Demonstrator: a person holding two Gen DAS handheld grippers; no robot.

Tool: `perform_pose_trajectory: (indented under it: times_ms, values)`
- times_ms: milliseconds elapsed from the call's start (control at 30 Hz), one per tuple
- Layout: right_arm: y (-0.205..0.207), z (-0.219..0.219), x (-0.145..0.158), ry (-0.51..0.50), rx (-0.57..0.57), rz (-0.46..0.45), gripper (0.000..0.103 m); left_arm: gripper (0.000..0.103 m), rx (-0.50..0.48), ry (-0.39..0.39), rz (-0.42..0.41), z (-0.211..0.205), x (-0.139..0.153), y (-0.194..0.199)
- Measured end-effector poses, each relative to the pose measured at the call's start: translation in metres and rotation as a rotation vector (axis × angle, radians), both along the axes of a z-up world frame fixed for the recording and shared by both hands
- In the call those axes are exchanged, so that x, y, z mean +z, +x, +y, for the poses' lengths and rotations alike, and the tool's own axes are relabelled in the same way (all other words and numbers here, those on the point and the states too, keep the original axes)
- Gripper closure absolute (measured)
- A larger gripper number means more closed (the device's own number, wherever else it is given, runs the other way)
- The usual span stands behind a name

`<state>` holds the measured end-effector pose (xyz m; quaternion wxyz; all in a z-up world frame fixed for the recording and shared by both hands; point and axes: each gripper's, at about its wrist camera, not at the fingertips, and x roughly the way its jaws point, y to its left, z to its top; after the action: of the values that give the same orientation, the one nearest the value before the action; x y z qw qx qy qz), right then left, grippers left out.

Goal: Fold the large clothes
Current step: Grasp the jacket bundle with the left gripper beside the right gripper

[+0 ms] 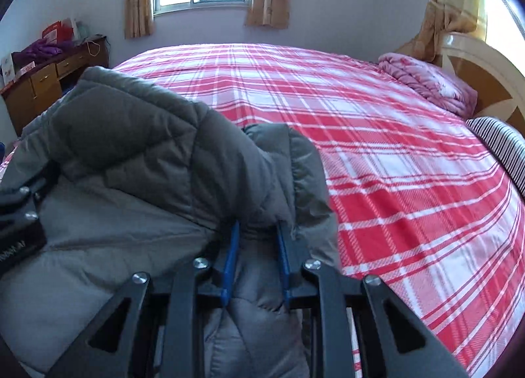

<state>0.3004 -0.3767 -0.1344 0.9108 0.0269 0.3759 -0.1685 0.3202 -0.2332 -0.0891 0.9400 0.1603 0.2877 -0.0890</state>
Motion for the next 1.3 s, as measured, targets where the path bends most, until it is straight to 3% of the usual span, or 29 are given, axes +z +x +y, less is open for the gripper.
perform_pose_trajectory:
  times_ms: [433, 1300]
  values:
    - [-0.002, 0.007, -0.009, 0.025, 0.001, 0.028, 0.080, 0.001, 0.001, -0.085, 0.121, 0.009, -0.019, 0.018]
    - [0.002, 0.001, -0.012, 0.042, -0.005, 0.033, 0.080, 0.001, 0.008, -0.089, 0.152, 0.008, -0.025, 0.025]
